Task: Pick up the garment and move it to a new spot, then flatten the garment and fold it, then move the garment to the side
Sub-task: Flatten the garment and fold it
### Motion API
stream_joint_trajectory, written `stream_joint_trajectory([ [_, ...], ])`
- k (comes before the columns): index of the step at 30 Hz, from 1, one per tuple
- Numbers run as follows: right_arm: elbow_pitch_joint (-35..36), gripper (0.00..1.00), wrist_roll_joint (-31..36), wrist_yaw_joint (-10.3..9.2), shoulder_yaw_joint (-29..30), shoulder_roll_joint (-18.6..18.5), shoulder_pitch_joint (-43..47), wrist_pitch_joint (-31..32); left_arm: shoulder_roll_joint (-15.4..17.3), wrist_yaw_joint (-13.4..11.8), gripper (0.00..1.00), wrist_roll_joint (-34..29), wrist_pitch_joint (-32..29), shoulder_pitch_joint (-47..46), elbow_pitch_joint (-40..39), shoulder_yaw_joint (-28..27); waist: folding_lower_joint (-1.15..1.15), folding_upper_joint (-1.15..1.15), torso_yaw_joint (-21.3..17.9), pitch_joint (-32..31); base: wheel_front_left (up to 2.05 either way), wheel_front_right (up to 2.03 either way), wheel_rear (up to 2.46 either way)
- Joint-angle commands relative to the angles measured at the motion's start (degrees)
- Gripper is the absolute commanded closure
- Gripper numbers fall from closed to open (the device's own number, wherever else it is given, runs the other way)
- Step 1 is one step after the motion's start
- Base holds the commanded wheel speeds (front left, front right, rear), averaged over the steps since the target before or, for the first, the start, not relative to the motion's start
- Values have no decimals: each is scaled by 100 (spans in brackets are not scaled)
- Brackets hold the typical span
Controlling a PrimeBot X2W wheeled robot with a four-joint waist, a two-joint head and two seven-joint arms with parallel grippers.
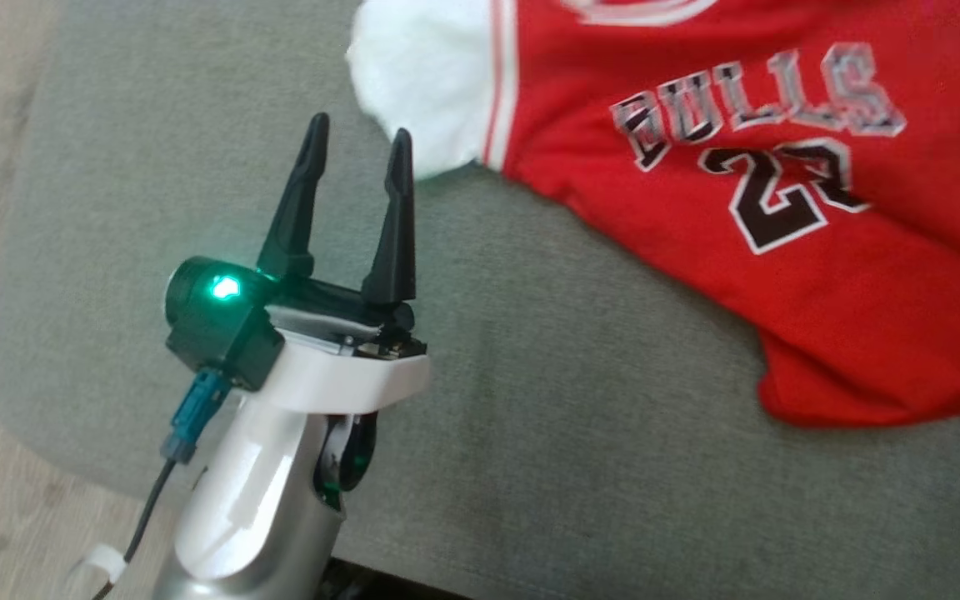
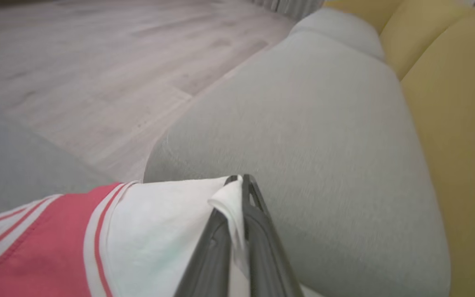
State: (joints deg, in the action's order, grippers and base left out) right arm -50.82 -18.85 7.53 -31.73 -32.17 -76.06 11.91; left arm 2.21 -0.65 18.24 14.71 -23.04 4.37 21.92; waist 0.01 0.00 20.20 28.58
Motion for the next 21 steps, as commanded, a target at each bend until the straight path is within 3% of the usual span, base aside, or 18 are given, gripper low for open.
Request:
stream_joint_trajectory([
  [1, 37, 100, 145, -4, 56, 81, -216, -256, 67, -65, 0, 51, 29, -85, -207, -128, -1, 0, 125, 36, 0, 0, 0],
  [10, -443, 100, 940, -4, 208, 532, -1025, -1509, 67, -155, 0, 169, 29, -20, -262, -37, -1, 0, 371, 38, 0, 0, 0],
  [14, -773, 100, 1440, -4, 567, 732, -1430, -2248, 67, -203, 0, 205, 29, -9, -290, 3, -1, 0, 415, 48, 0, 0, 0],
  [15, -868, 41, 1584, -4, 658, 753, -1480, -2305, 67, -214, 0, 209, 29, -11, -295, 5, -1, 0, 411, 49, 0, 0, 0],
  [16, -961, 0, 1711, -4, 728, 792, -1490, -2345, 67, -224, 0, 213, 29, -14, -300, 5, -1, 0, 402, 47, 0, 0, 0],
  [21, -1392, 0, 1959, -4, 1111, 996, -1340, -2453, 67, -245, 0, 189, 29, -19, -297, -30, -1, 0, 265, -27, 0, 0, 0],
])
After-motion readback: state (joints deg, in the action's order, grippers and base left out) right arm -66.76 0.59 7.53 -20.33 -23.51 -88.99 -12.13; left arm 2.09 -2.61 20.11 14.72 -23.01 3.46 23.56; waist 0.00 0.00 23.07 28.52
